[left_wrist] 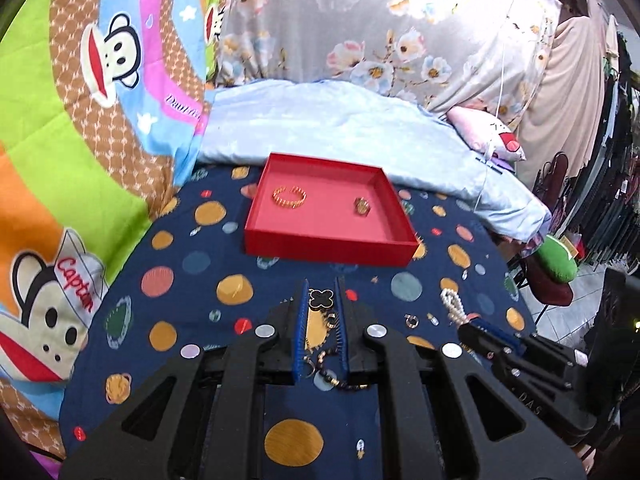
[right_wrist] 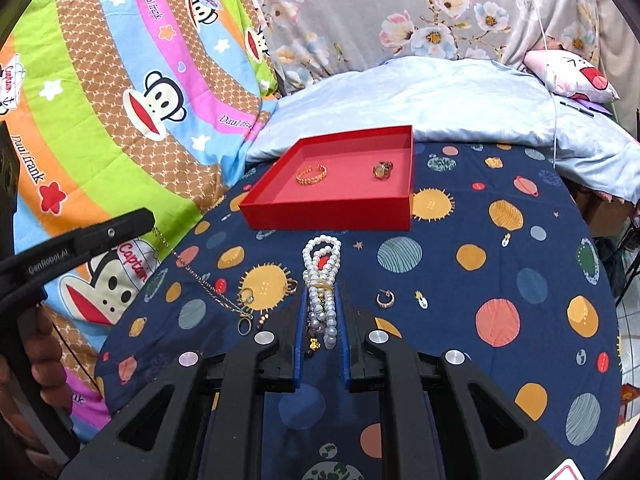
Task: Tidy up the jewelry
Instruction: 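Carry pearl bracelet and clover earring into the red tray and release both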
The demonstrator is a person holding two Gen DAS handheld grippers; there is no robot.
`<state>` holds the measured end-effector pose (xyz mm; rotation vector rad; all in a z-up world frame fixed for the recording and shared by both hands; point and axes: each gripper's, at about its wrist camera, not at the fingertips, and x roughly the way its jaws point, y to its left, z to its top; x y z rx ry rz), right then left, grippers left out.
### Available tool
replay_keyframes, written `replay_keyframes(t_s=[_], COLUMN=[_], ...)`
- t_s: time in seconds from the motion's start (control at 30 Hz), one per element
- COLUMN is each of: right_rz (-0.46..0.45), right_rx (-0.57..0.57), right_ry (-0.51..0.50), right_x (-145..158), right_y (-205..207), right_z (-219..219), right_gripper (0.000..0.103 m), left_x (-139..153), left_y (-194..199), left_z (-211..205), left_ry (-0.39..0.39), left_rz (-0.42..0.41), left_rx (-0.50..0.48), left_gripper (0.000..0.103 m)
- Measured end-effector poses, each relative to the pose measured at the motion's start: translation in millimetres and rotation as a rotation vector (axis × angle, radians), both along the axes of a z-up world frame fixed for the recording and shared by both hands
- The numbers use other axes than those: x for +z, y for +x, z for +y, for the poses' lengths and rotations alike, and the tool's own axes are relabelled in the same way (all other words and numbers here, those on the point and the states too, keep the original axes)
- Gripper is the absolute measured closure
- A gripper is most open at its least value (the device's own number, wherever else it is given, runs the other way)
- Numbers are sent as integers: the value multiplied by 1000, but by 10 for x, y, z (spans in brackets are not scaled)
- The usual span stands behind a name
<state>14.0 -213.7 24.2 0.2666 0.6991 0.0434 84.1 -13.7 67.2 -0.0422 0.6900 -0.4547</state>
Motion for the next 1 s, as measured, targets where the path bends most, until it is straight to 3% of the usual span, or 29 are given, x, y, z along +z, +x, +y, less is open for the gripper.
replay_keyframes(t_s=[0.5,0.73,1.0], right_rz=[-36,-28,18], right_rx=[-19,-36,-39], right_ry=[-19,-41,-71], right_x=[182,139,-81], right_y=[455,1039,1713], right_z=[-176,-313,-365], right_gripper=[91,91,91], left_x=[516,491,234], left_y=[489,988,1565], left_z=[-262,-443,-697], left_ry=[-7,-19,-3], left_rz=[-144,-150,-130], left_rx=[-13,-4,18], left_gripper=[91,91,91])
